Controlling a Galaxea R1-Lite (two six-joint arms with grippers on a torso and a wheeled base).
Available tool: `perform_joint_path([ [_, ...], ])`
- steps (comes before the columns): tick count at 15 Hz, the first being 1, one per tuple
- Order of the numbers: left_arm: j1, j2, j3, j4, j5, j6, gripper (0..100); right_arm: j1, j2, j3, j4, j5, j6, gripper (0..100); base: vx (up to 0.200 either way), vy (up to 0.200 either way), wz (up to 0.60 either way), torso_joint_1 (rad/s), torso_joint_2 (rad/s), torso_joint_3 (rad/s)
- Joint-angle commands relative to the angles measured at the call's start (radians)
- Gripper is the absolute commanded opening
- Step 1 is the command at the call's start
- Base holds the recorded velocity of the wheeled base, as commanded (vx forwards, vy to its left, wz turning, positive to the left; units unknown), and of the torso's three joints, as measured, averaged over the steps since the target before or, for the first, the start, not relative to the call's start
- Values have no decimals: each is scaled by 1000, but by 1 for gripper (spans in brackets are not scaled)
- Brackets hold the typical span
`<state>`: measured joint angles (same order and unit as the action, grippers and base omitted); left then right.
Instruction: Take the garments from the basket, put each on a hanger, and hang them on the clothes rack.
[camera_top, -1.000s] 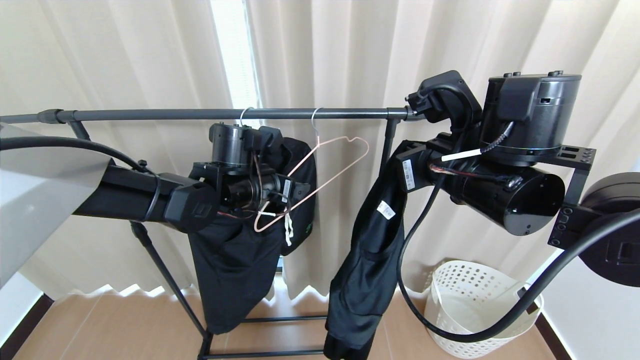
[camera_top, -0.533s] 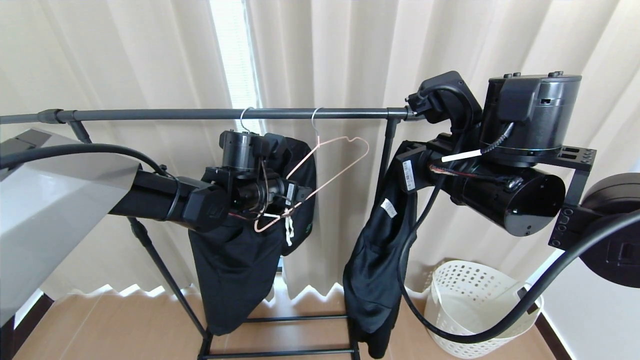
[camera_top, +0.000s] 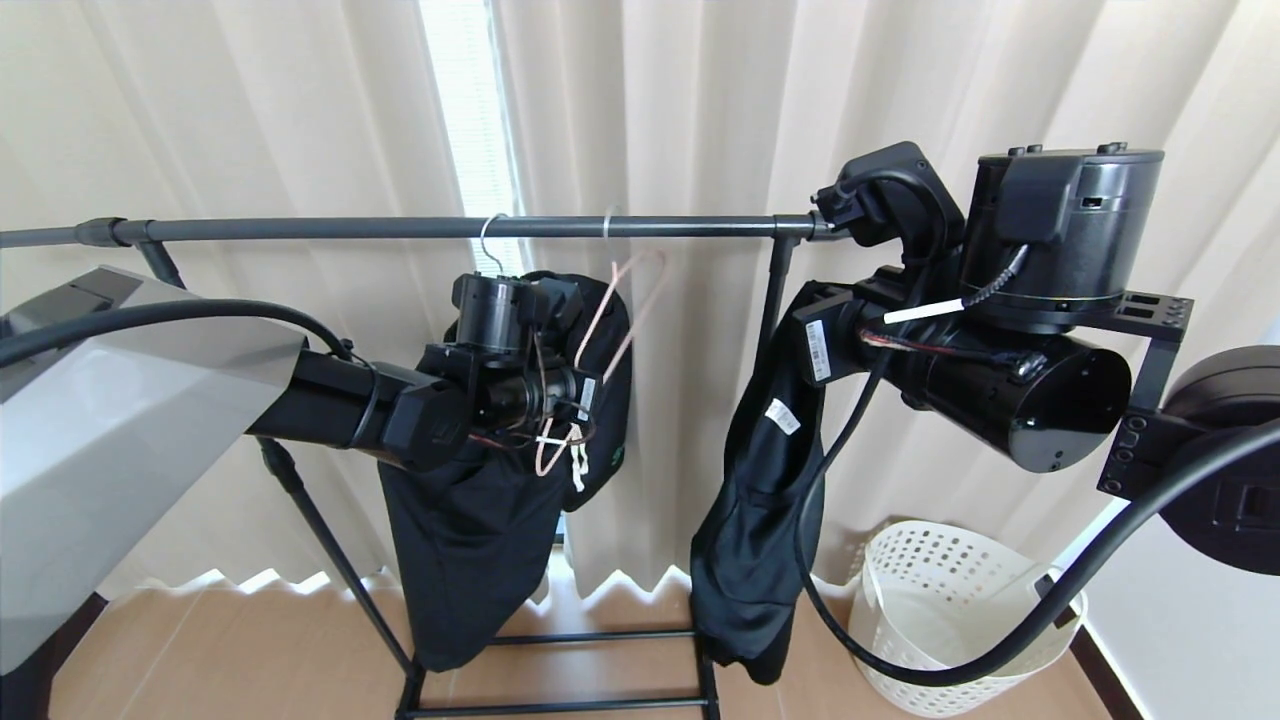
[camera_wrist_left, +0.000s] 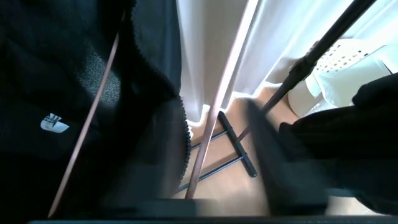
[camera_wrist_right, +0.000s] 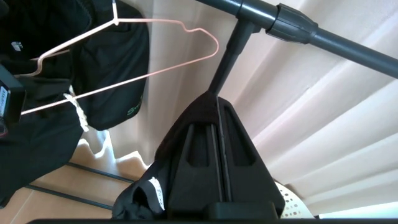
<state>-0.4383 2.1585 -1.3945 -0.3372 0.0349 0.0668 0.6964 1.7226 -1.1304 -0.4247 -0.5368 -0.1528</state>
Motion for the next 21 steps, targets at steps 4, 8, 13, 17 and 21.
perform_joint_path([
  [4, 1, -2, 0, -2, -1, 1, 0, 0, 0, 0, 0, 0, -1, 0, 0, 0, 0, 0, 0, 0],
  [8, 0, -6, -9, -5, -1, -4, 0, 0, 0, 0, 0, 0, -1, 0, 0, 0, 0, 0, 0, 0],
  [13, -5, -45, -11, -5, -1, -5, 0, 0, 2, 0, 0, 0, -1, 0, 0, 0, 0, 0, 0, 0],
  [17, -17, -97, 48, -5, -1, -5, 0, 0, 2, 0, 0, 0, -1, 0, 0, 0, 0, 0, 0, 0],
  [21, -36, -192, 173, -46, 2, -5, 0, 0, 2, 0, 0, 0, -1, 0, 0, 0, 0, 0, 0, 0],
])
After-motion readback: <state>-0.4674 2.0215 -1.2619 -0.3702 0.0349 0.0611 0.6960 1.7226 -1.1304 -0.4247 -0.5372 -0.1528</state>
